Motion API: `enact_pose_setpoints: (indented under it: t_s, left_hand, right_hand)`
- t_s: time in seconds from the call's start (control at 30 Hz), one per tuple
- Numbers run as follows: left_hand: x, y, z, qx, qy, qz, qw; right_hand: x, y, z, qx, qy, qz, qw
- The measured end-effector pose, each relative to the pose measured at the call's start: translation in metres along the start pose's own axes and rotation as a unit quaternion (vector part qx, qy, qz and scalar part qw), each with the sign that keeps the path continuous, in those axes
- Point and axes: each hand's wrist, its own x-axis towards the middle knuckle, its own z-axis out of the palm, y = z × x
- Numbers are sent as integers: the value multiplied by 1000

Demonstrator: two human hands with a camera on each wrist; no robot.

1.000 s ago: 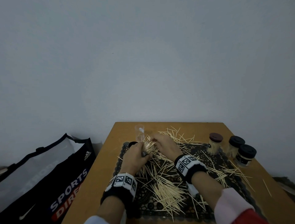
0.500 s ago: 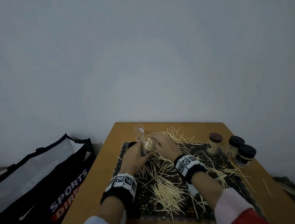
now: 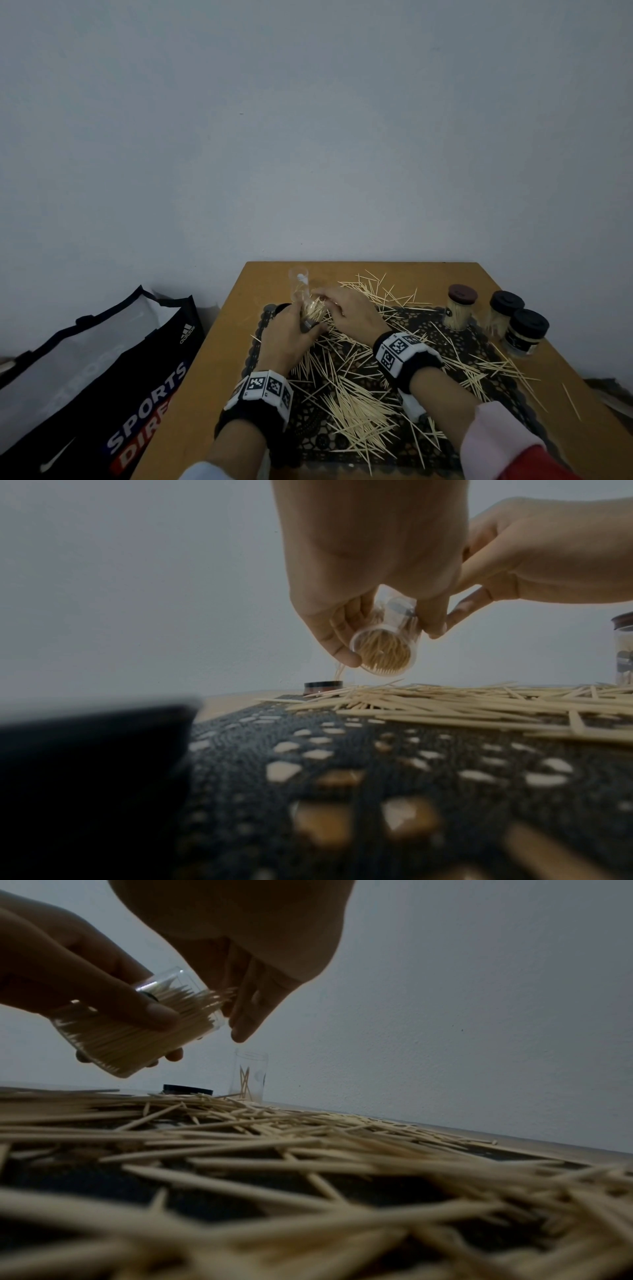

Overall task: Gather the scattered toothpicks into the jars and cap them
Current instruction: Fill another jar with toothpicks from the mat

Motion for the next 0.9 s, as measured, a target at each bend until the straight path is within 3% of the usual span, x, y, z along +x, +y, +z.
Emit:
enact_pose_setpoints:
  t_s: [0.27, 0.5, 0.6, 0.77, 0.9]
  left_hand:
    - [4, -6, 6, -17, -47, 25, 998]
    - [1, -5, 3, 2, -16, 1, 1000]
    - [0, -3, 1, 2, -17, -9, 1000]
    - [3, -8, 8, -30, -73, 17, 997]
    - [3, -4, 5, -16, -61, 21, 998]
  right_hand:
    - [2, 7, 2, 23, 43, -2, 999]
    - [4, 5, 2, 8, 31, -44, 999]
    - [5, 8, 3, 8, 23, -30, 999]
    - [1, 6, -1, 45, 56, -22, 997]
    - [2, 4, -1, 17, 66, -20, 997]
